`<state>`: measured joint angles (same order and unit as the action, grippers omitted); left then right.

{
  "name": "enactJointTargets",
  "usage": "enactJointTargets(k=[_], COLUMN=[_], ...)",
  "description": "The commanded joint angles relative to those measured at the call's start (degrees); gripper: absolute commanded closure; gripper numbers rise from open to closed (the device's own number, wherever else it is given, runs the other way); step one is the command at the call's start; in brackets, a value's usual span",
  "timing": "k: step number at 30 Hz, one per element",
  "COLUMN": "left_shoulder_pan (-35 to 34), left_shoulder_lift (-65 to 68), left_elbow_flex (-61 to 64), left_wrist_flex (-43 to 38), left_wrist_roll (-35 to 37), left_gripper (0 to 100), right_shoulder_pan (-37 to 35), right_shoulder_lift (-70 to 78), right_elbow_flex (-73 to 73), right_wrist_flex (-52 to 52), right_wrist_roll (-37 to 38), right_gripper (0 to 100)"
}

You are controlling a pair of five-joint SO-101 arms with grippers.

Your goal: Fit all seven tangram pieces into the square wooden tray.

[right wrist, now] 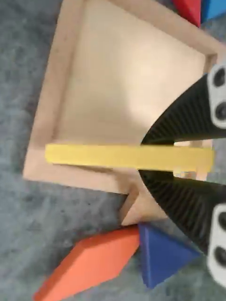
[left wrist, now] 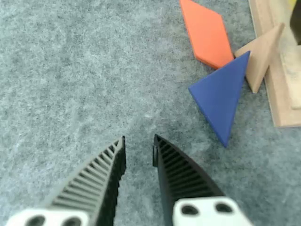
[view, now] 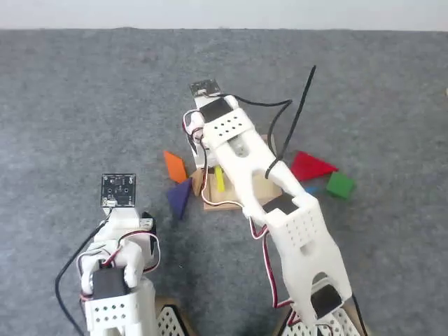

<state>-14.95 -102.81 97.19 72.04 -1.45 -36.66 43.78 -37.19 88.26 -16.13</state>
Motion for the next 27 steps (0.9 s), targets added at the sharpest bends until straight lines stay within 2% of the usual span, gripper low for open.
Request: enactJointTargets(k=[1, 4, 6, 15, 27], left_shoulder_pan=[-0.35, -0.35, -0.35, -0.35, -0.35], left_shoulder_lift=[-1.14, -1.14, -1.14, -1.14, -1.14], left_elbow_flex=[-0.75, -0.75, -0.75, -0.75, -0.75], left_wrist_flex=[0.18, 0.18, 0.18, 0.18, 0.18], left_wrist_roll=[-0.09, -0.09, -0.09, -0.09, -0.09], left_gripper=[91, 91, 91, 91, 91], right_shoulder_pan=[-0.84, -0.31, 0.22, 6.81, 6.29], right_shoulder_lift=[-0.84, -0.92, -1.10, -0.75, 6.46], right_elbow_flex=[-0.35, -0.26, -0.26, -0.09, 0.44], right_wrist_flex=[0.84, 0.92, 0.84, 0.84, -0.40], right_wrist_roll=[0.97, 1.23, 2.81, 4.57, 6.42], right_gripper=[80.4, 72.2, 70.6, 70.7, 70.7])
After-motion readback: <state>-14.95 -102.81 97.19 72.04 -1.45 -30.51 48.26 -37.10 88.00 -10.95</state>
